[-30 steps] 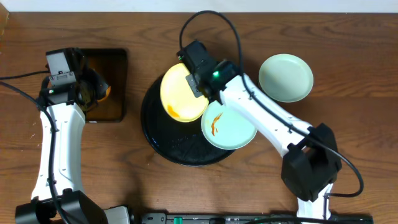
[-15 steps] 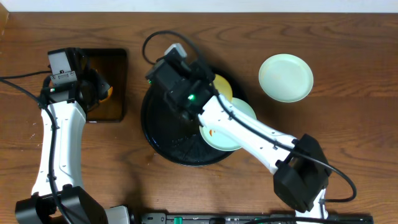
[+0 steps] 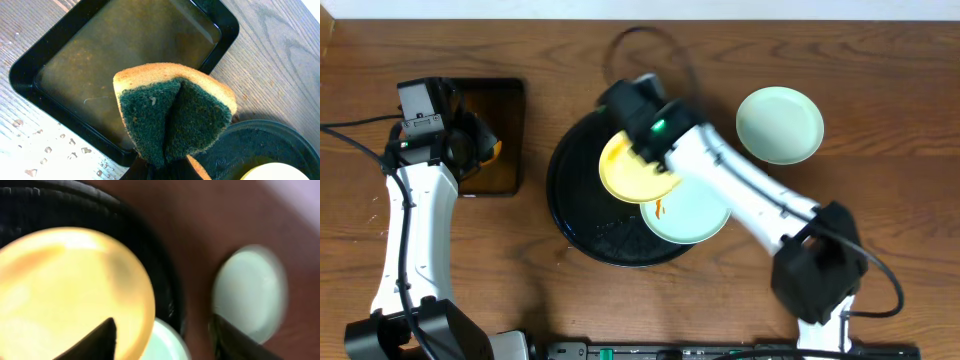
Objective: Clean dirty plates on tray and stack at the side
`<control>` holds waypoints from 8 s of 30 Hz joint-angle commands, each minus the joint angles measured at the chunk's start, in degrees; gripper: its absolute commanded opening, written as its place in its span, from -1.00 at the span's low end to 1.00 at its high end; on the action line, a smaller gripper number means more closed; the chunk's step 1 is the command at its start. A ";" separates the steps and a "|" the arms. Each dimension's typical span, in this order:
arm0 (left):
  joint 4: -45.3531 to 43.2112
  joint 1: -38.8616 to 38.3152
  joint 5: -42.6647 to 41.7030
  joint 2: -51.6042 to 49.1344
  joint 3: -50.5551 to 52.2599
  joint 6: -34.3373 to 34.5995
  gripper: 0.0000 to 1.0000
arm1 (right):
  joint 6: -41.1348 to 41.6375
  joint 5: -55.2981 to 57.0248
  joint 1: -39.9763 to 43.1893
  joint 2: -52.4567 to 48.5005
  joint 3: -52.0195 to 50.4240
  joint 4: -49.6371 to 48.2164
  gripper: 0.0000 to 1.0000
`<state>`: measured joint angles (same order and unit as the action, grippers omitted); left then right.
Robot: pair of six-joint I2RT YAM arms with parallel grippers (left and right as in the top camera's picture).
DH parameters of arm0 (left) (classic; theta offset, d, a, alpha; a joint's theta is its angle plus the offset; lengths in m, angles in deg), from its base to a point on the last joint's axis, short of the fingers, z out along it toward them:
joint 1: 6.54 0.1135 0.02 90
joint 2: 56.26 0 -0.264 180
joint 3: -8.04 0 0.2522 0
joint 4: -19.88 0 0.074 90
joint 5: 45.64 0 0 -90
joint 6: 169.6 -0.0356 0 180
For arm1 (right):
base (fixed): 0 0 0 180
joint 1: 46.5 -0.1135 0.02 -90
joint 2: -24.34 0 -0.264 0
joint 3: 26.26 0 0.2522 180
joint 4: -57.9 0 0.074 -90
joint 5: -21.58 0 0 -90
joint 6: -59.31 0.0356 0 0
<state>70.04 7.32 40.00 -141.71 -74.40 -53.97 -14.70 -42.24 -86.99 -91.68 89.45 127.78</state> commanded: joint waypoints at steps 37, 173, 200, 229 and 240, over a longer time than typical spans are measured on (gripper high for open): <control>0.85 0.26 -0.15 -0.44 0.35 -0.52 -0.83 | 36.98 -23.23 4.42 1.14 -15.96 -1.97 0.13; 1.11 0.26 -0.15 -0.44 0.35 -0.52 -0.83 | 8.20 -27.19 45.42 6.62 -4.83 -2.03 -0.98; 1.09 0.26 -0.15 -0.44 0.35 -0.55 -0.83 | -2.93 -49.59 44.44 8.44 -10.84 8.13 0.02; 1.11 0.26 -0.17 -0.44 0.35 -0.52 -0.83 | 17.31 -38.49 21.33 23.85 -43.91 -9.62 0.57; 1.14 0.26 -0.17 -0.44 0.35 -0.52 -0.84 | 22.18 -44.68 21.38 23.78 -53.13 -23.47 0.47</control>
<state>71.09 7.35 39.96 -141.71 -74.40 -54.13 5.28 -83.86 -65.24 -67.88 38.15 106.47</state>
